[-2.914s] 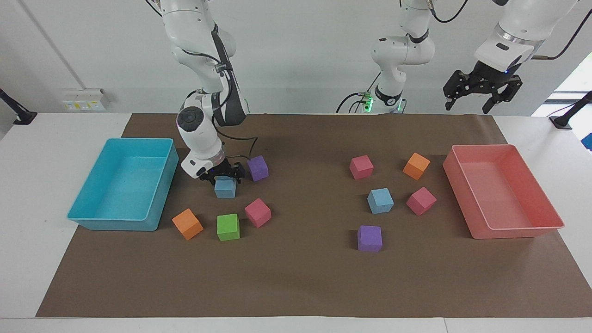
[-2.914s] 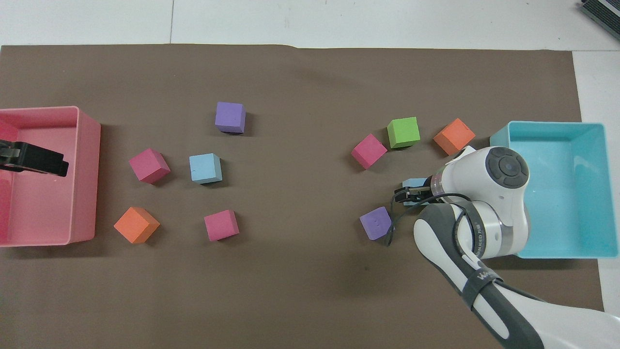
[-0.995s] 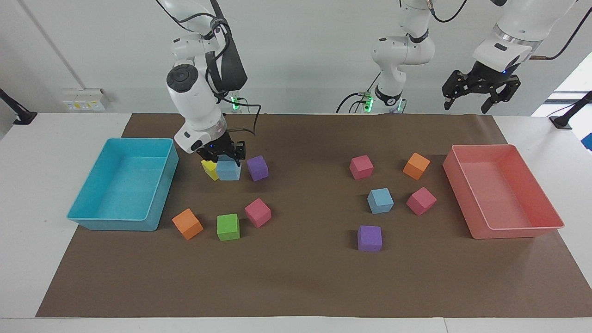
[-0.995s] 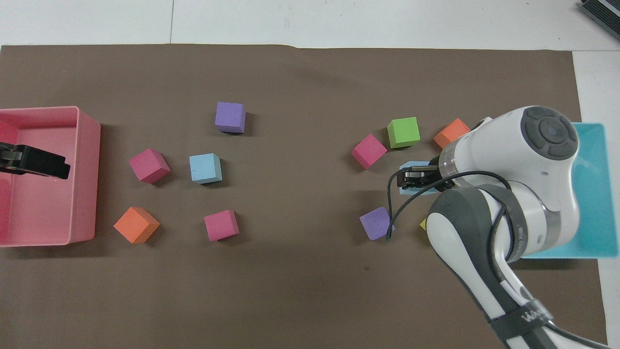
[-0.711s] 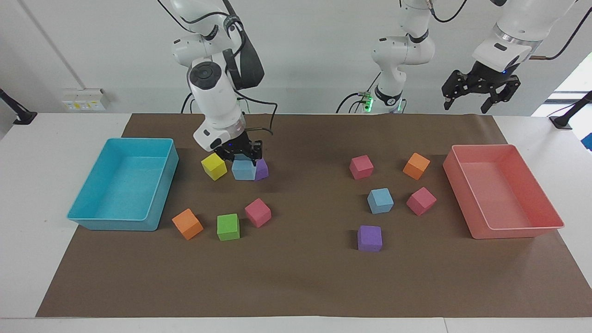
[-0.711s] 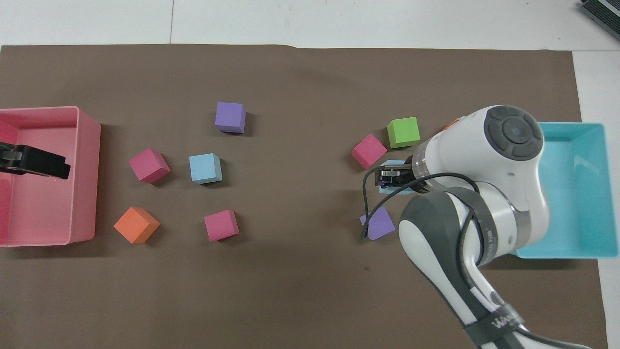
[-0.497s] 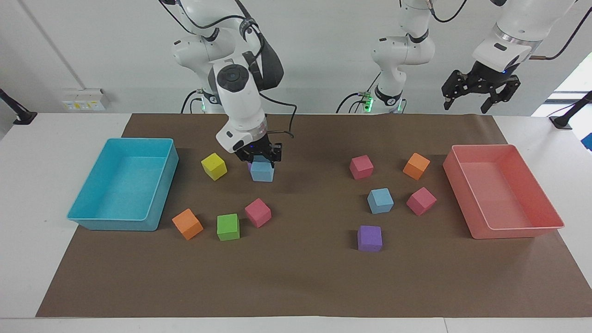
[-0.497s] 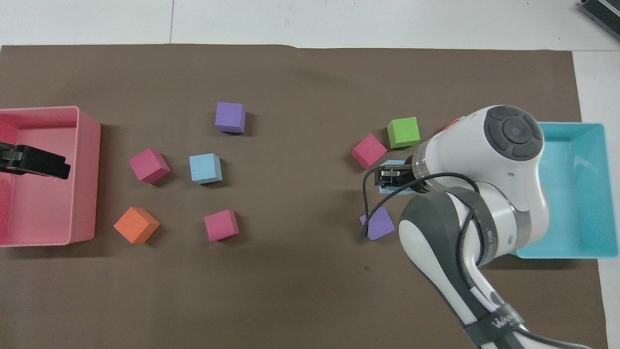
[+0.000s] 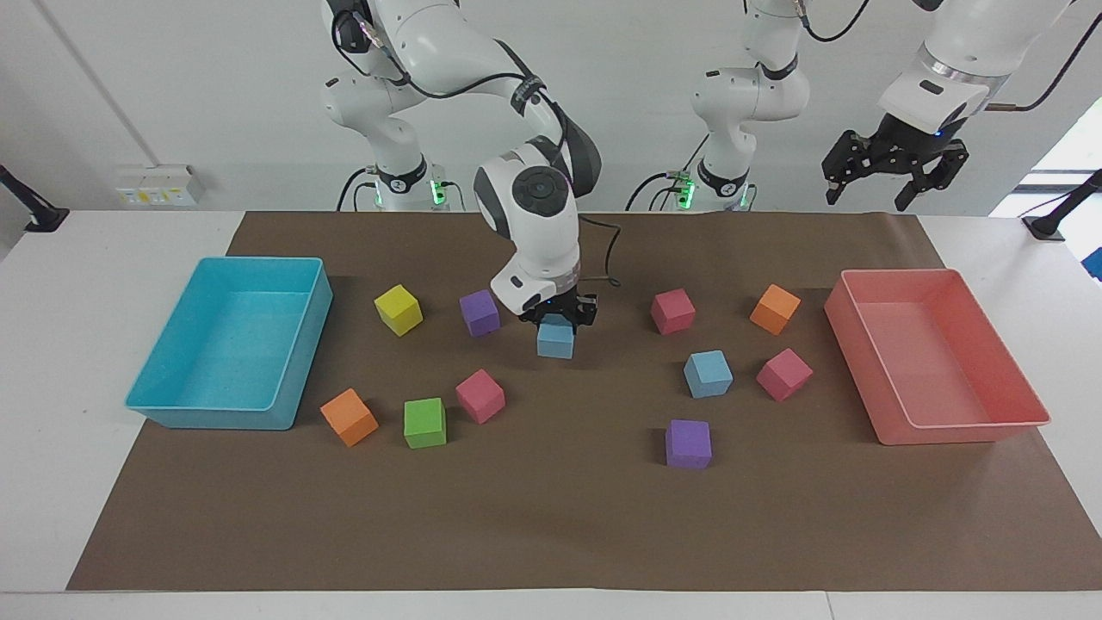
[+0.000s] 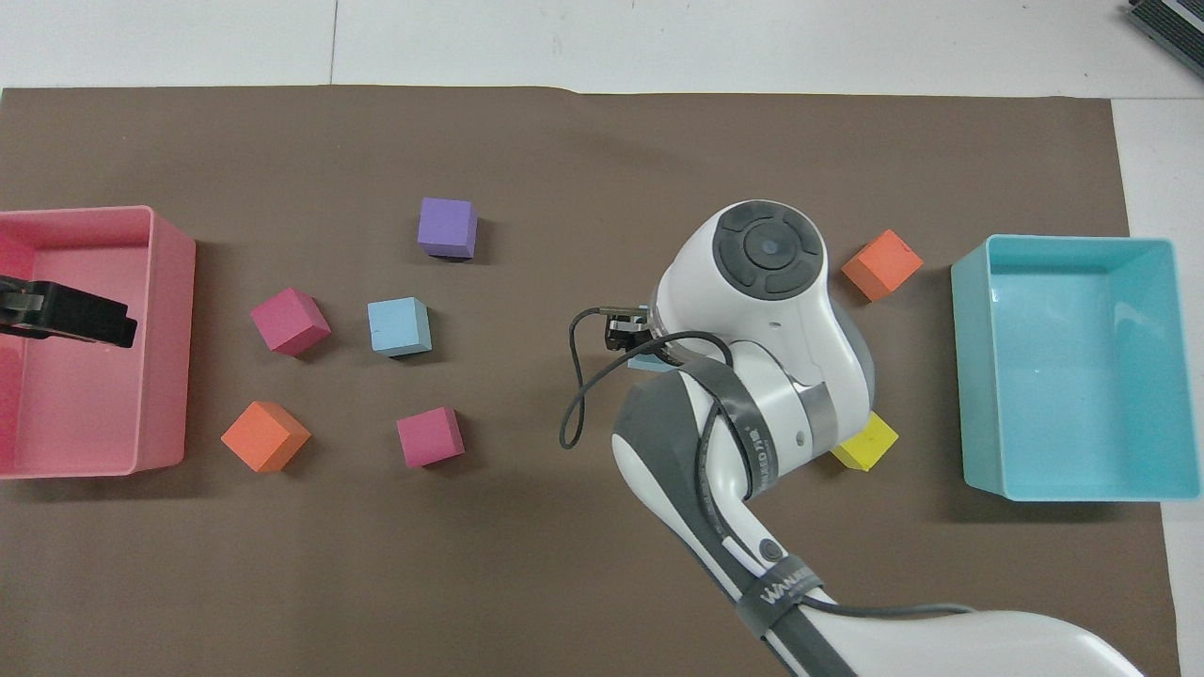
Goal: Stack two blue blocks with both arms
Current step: 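Carry the light blue cube with the right gripper to the table center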
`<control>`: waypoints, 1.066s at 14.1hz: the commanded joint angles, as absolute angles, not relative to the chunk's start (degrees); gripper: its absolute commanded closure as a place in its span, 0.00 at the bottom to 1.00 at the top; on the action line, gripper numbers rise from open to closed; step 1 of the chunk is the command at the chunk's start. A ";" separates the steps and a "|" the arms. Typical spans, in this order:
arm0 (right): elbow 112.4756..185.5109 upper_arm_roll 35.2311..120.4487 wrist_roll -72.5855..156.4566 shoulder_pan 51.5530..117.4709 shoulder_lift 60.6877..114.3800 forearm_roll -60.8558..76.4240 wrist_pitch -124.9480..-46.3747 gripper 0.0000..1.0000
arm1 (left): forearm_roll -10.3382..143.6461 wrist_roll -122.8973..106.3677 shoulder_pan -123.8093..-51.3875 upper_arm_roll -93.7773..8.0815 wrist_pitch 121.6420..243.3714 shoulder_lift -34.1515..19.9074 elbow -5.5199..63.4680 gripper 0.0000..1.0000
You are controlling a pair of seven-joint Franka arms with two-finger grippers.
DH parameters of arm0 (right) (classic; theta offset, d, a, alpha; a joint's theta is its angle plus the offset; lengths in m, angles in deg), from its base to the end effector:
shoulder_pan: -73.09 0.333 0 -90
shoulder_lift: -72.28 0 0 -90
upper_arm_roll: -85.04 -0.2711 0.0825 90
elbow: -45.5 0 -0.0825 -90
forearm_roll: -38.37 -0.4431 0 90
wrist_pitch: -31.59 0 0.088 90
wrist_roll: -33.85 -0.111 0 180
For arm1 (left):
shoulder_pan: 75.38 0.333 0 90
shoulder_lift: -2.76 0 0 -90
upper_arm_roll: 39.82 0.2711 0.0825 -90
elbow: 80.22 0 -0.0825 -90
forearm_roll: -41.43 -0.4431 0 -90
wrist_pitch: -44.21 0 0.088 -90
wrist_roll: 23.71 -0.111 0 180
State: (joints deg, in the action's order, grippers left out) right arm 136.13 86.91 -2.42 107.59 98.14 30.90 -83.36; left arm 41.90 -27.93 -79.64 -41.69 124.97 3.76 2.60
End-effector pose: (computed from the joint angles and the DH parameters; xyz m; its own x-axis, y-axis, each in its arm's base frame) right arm 0.5934 0.3920 0.3044 0.9900 -0.1137 -0.0839 -0.1193 -0.9907 -0.0652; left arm 0.5870 -0.0642 0.6376 0.9833 -0.1809 -0.0179 -0.1808 -0.9835 0.0089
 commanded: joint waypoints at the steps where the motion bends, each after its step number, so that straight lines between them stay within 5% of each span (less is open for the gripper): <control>1: 133.31 85.39 -3.15 107.10 101.19 31.16 -83.64 1.00 | 41.08 -28.54 -80.22 -41.40 125.51 5.58 4.77 0.00; 15: 138.76 85.39 5.20 108.16 102.16 33.45 -91.02 1.00 | 41.17 -28.10 -80.30 -41.32 128.32 4.96 4.68 0.00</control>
State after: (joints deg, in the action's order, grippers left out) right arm 137.48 85.62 3.94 108.61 102.49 32.78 -89.40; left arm 41.90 -27.93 -79.64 -41.71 126.33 3.76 2.62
